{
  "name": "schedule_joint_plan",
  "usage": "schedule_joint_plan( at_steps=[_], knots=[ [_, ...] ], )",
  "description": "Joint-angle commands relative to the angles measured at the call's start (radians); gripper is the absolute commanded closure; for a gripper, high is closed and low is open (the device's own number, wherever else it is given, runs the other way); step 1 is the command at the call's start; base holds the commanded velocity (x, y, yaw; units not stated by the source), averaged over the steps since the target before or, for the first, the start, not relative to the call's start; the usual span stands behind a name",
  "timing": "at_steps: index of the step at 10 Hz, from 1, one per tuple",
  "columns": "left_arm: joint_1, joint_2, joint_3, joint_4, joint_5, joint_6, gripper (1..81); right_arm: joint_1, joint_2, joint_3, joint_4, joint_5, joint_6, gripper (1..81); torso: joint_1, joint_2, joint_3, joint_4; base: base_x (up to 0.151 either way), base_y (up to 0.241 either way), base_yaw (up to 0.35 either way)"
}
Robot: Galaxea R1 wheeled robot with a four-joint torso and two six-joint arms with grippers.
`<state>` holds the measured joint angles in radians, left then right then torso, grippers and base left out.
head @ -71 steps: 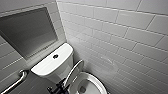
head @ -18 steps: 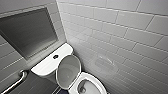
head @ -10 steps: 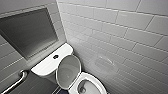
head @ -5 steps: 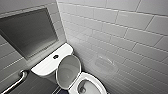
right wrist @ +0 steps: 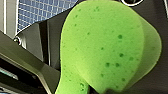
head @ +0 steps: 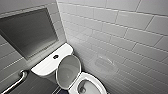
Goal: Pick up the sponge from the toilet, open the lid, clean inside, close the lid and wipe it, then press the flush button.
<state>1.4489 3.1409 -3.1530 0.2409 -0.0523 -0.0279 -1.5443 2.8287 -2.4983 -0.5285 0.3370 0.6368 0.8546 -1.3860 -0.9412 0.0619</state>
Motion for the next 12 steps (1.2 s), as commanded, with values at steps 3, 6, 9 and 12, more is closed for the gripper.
schedule_joint_plan(
  at_steps=[3, 6, 9, 12],
  knots=[
    [-0.025, 0.002, 0.097, -0.204, 0.123, 0.16, 1.0, -0.023, -0.022, 0.023, -0.028, -0.032, 0.001, 81.1, 0.0, 0.0, 0.0, 0.0, 0.0, 0.0, 0.0],
    [-0.017, -0.037, 0.224, -0.206, 0.112, 0.151, 1.0, -0.018, -0.062, 0.101, -0.045, -0.019, 0.003, 81.1, 0.0, 0.0, 0.0, 0.0, 0.0, 0.0, 0.0],
    [-0.021, -0.221, 0.56, -0.27, 0.117, 0.146, 1.0, -0.02, -0.061, 0.107, -0.048, -0.019, 0.001, 81.1, 0.0, 0.0, 0.0, 0.0, 0.0, 0.0, 0.0],
    [-0.023, -0.375, 0.803, -0.27, 0.112, 0.143, 1.0, -0.015, -0.067, 0.109, -0.048, -0.018, 0.004, 81.1, 0.0, 0.0, 0.0, 0.0, 0.0, 0.0, 0.0]
  ],
)
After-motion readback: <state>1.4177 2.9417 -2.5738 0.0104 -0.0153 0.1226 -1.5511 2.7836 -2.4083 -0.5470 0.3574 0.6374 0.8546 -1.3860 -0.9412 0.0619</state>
